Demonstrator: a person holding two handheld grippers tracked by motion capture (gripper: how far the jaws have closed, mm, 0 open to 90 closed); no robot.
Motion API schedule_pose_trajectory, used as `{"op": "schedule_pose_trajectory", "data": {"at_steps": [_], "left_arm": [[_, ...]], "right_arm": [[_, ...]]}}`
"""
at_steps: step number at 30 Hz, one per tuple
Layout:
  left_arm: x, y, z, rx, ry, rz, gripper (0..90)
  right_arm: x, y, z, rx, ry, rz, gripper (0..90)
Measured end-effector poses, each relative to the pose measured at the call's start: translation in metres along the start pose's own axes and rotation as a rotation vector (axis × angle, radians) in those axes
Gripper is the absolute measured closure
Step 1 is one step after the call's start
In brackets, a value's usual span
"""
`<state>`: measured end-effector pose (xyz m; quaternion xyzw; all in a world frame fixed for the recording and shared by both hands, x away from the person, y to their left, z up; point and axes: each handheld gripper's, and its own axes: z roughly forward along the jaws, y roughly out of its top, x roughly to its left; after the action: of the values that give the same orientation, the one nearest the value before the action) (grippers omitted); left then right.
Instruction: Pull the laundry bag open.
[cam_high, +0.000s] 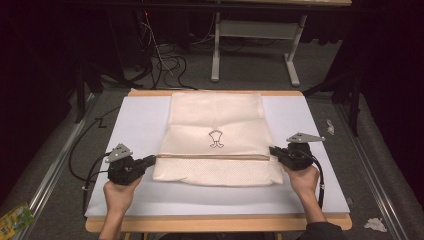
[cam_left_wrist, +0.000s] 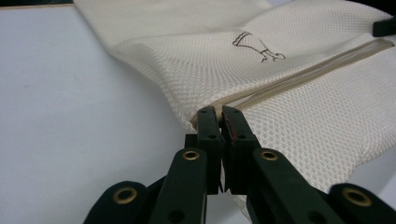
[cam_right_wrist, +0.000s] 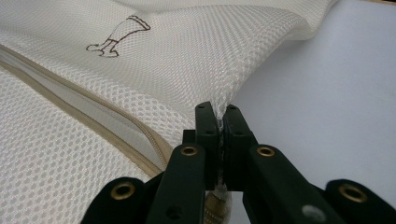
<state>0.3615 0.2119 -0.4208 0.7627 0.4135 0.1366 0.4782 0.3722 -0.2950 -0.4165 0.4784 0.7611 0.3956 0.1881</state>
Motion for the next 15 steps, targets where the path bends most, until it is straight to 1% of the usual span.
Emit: {"op": "schedule_pose_trajectory", "data": {"at_steps": [2,3,5,9,15], "left_arm": [[0.001,-0.001,0.002,0.008,0.012,0.001,87.4],[0.002,-0.002,0.003,0.011,0.007,-0.007,87.4],[0.003,-0.002,0.002,0.013,-0.001,-0.012,87.4],[0.002,-0.003,0.004,0.022,-0.001,-0.015,87.3],[-0.001,-0.006,0.012,0.049,0.006,-0.002,87.3]], "right_arm": [[0.001,0.000,0.002,0.004,0.001,-0.001,88.8],[0.001,0.000,0.003,0.007,0.000,-0.008,88.8],[0.001,0.000,0.004,0.013,-0.001,-0.002,88.8],[0.001,0.000,0.005,0.022,0.004,-0.001,88.7],[-0.002,-0.004,0.011,0.043,-0.004,0.016,88.4]]}}
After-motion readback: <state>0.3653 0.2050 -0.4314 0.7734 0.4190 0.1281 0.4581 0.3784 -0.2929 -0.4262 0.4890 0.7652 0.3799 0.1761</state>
